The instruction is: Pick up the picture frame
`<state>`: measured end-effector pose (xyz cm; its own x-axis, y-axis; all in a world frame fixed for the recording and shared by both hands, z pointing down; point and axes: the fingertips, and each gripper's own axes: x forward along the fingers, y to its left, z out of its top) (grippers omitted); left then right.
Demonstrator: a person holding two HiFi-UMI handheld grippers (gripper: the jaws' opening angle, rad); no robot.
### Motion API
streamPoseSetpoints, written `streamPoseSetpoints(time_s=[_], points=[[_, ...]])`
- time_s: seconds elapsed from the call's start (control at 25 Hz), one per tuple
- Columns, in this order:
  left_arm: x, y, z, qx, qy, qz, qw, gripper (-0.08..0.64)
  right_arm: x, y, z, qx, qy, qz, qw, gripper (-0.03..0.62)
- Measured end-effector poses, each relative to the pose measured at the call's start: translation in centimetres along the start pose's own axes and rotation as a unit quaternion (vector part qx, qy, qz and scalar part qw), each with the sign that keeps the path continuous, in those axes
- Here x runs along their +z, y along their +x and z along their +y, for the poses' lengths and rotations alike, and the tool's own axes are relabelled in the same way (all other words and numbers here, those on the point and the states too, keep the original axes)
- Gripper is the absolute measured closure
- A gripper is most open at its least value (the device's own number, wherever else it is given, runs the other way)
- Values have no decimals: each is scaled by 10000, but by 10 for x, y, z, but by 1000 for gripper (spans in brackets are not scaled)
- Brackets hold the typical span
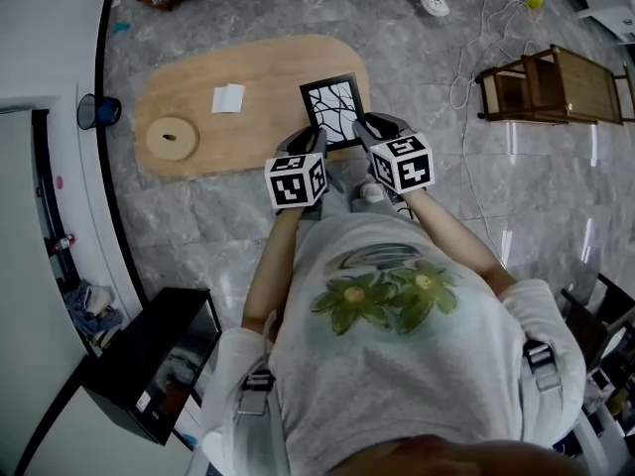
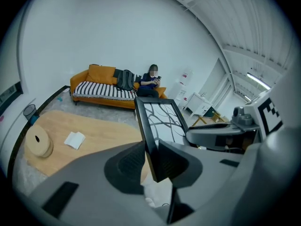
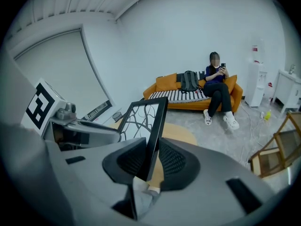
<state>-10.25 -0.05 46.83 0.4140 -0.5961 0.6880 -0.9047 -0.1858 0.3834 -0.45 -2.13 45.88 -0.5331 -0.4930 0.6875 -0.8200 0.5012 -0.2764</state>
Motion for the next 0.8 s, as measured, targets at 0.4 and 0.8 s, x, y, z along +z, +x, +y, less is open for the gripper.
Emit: streamPoseSetpoints(time_s=[0.4,0.8], points=[[21,-13,-14,112,217,-319,9992,463,20,-18,-1,-4,-158,-300,9994,500],[38,-24,-24,351,540,-591,9962,463,35,-28,0,16,-303,-542,9981,500]])
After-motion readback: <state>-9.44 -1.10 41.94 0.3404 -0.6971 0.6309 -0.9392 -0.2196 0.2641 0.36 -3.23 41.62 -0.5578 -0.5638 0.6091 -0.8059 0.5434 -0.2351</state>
